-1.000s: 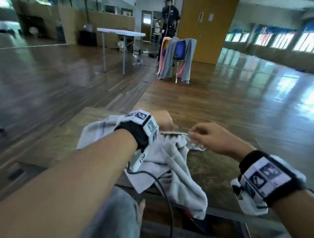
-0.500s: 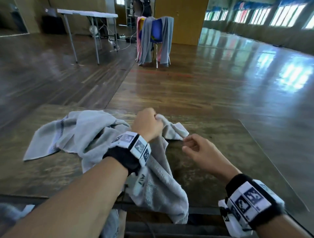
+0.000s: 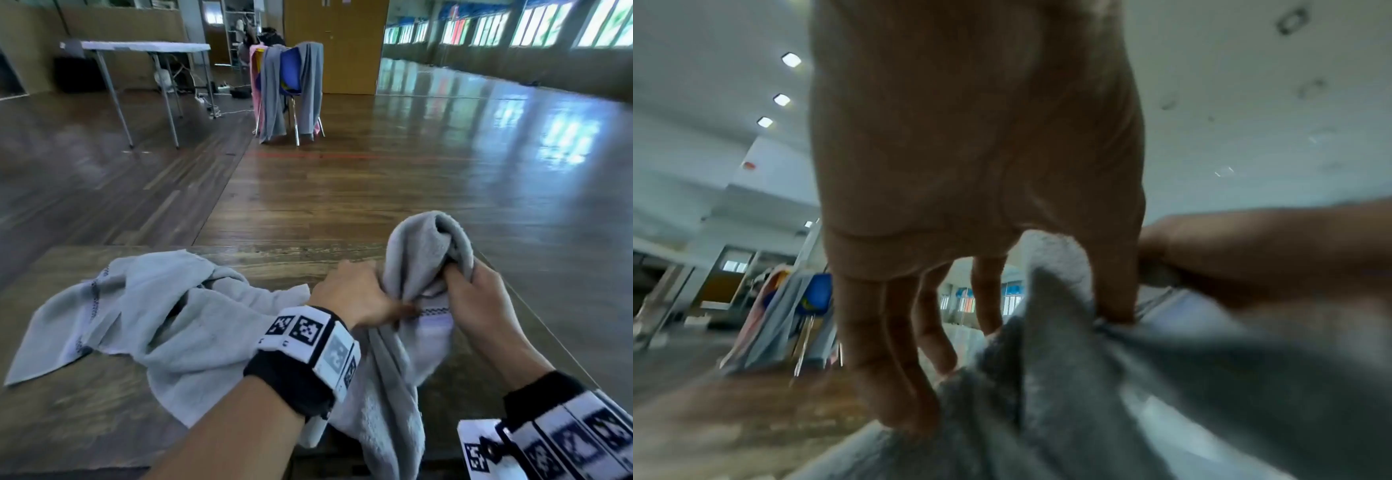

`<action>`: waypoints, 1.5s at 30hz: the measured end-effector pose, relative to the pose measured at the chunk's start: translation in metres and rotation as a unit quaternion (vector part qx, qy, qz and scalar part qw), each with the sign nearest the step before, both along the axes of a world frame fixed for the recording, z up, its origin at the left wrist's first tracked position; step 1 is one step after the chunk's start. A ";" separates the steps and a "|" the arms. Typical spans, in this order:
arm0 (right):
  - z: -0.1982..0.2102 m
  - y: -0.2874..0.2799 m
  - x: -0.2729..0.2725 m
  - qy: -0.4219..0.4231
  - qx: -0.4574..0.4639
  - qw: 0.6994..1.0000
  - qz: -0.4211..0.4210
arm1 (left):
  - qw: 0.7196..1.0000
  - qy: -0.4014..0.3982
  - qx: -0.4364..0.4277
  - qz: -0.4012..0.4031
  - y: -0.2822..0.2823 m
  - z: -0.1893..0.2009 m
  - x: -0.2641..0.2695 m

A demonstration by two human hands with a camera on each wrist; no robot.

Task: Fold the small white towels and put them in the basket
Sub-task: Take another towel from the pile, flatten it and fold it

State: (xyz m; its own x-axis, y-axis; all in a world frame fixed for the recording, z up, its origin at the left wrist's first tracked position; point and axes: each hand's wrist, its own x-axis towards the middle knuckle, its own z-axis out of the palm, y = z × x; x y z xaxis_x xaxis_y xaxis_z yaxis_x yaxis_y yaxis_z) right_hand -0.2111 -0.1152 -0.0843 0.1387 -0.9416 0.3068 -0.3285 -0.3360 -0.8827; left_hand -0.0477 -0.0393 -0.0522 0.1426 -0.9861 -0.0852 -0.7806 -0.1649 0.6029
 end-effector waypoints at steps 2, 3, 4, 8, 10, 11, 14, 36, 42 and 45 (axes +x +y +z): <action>-0.004 0.000 -0.006 -0.016 -0.003 1.000 0.018 | 1.000 -0.013 -0.005 -0.003 -0.005 0.000 -0.001; -0.004 0.000 -0.009 -0.017 -0.010 1.000 0.022 | 1.000 -0.005 -0.019 0.021 -0.007 0.002 -0.002; -0.002 0.000 -0.014 -0.015 -0.017 0.999 0.025 | 0.997 0.027 -0.044 0.053 -0.008 0.005 -0.005; 0.006 0.000 -0.038 -0.013 -0.021 0.999 0.040 | 0.943 0.183 -0.248 0.124 -0.018 0.015 -0.018; 0.010 0.001 -0.049 -0.007 -0.025 0.999 0.040 | 0.919 0.238 -0.307 0.072 -0.022 0.021 -0.025; 0.012 0.000 -0.054 -0.006 -0.031 0.999 0.036 | 0.914 0.257 -0.311 0.032 -0.022 0.023 -0.029; 0.013 -0.004 -0.065 0.013 -0.040 0.999 0.014 | 0.950 0.189 -0.248 -0.017 -0.023 0.019 -0.023; -0.002 -0.009 -0.066 0.097 0.154 0.982 0.057 | 0.972 0.146 -0.182 -0.013 -0.020 0.000 -0.027; 0.007 -0.005 -0.043 -0.033 0.014 0.993 0.109 | 0.991 0.099 0.021 -0.086 -0.004 0.006 -0.018; 0.010 0.000 -0.029 -0.035 -0.006 0.984 0.175 | 0.975 0.190 -0.048 -0.103 -0.004 0.013 -0.019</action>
State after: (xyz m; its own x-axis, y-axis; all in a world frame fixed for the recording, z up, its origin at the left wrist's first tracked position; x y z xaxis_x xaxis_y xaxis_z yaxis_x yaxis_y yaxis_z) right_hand -0.2397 -0.1147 -0.0745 0.4323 -0.8358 0.3384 -0.1283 -0.4285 -0.8944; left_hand -0.0669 -0.0429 -0.0394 -0.0833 -0.9965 -0.0001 -0.5092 0.0425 0.8596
